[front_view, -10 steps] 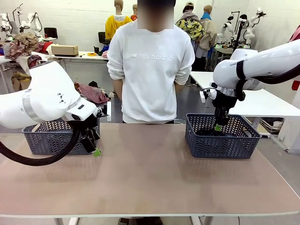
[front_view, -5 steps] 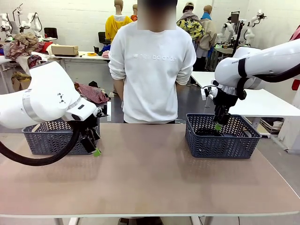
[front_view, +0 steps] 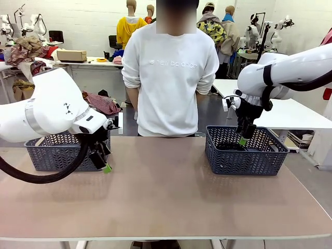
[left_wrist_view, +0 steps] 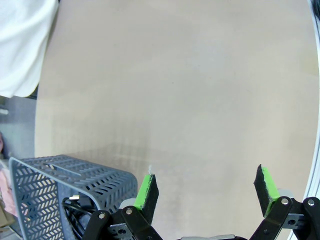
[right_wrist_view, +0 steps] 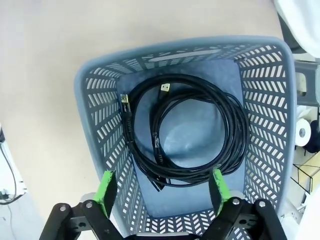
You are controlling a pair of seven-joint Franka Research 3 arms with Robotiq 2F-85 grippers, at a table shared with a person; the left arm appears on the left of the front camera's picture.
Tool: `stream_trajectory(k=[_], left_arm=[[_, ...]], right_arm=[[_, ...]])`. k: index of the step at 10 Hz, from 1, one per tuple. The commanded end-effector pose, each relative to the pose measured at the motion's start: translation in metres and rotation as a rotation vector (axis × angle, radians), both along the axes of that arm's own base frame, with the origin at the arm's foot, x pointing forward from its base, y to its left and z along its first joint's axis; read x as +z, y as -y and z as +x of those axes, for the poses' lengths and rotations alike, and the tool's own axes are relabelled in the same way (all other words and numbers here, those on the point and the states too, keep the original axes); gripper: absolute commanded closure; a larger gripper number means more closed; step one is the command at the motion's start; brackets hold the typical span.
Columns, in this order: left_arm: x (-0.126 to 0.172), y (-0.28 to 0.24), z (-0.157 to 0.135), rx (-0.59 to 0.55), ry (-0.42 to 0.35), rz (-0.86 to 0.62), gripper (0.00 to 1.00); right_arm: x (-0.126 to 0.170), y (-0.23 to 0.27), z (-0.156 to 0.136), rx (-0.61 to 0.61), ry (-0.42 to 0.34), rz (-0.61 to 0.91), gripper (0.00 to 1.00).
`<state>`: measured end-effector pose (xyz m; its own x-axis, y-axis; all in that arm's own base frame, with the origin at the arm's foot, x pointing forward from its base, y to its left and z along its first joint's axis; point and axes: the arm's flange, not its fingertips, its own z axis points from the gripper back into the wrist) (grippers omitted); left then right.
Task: Organize the cables according to human instructions.
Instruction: Pick up a bundle of cables and place it in the basket indicated by the human.
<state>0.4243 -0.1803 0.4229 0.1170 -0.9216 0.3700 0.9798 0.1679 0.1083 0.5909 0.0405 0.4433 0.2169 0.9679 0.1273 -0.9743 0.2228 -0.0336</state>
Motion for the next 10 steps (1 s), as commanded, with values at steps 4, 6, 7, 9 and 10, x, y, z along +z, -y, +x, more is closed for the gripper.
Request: stream_trajectory(k=[4,6,7,9,10], left_arm=[[0.0016,-0.0021,0.0005,0.003,0.0,-0.001,0.0],[0.0016,-0.0021,0.0005,0.003,0.0,-0.001,0.0],[0.0016,-0.0021,0.0005,0.003,0.0,-0.001,0.0],[0.0016,-0.0021,0.0005,0.003,0.0,-0.001,0.0],[0.0016,-0.0021,0.0005,0.003,0.0,-0.001,0.0]], right_arm=[[0.0,0.0,0.0,0.0,0.0,0.0,0.0],[0.0,0.0,0.0,0.0,0.0,0.0,0.0],[0.0,0.0,0.0,0.0,0.0,0.0,0.0],[0.0,0.0,0.0,0.0,0.0,0.0,0.0],[0.0,0.0,0.0,0.0,0.0,0.0,0.0]])
